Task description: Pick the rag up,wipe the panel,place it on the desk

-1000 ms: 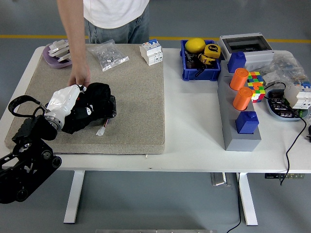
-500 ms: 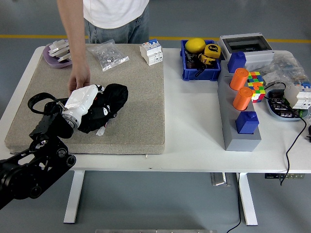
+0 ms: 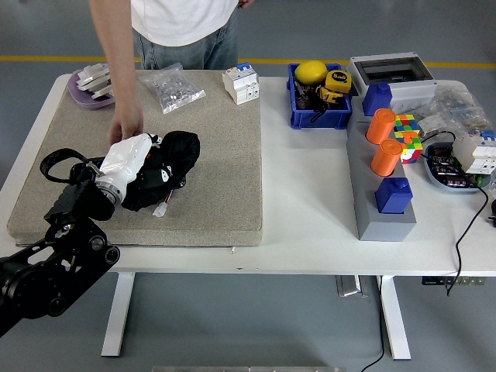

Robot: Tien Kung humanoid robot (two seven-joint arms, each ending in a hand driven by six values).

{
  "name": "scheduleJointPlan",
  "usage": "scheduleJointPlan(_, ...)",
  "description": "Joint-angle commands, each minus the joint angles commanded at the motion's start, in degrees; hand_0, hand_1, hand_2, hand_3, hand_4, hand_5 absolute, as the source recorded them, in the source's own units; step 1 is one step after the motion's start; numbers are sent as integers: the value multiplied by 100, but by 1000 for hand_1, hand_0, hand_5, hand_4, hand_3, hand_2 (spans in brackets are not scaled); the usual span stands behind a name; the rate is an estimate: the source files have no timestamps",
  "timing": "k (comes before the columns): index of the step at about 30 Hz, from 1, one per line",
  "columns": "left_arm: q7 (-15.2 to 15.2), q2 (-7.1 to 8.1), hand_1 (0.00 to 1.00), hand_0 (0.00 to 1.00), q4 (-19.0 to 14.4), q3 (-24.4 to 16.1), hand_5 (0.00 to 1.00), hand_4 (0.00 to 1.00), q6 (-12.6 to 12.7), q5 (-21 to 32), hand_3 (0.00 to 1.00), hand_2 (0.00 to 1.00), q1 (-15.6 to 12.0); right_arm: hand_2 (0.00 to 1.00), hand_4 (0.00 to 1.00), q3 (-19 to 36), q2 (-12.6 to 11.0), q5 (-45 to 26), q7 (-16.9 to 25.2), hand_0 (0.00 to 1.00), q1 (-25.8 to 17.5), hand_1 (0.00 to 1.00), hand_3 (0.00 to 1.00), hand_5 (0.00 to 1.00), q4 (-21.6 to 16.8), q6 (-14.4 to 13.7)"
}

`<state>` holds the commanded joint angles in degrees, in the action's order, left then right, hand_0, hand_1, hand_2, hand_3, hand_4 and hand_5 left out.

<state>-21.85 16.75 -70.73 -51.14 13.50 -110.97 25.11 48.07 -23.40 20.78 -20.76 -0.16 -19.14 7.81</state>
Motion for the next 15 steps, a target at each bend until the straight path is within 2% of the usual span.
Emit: scheduleJointPlan(15,22,548,191,239,13,-594,2,454,-47,-158,539,561,-498,755,998,72,-6,33,-4,892,-22,734,775,998,7,-8)
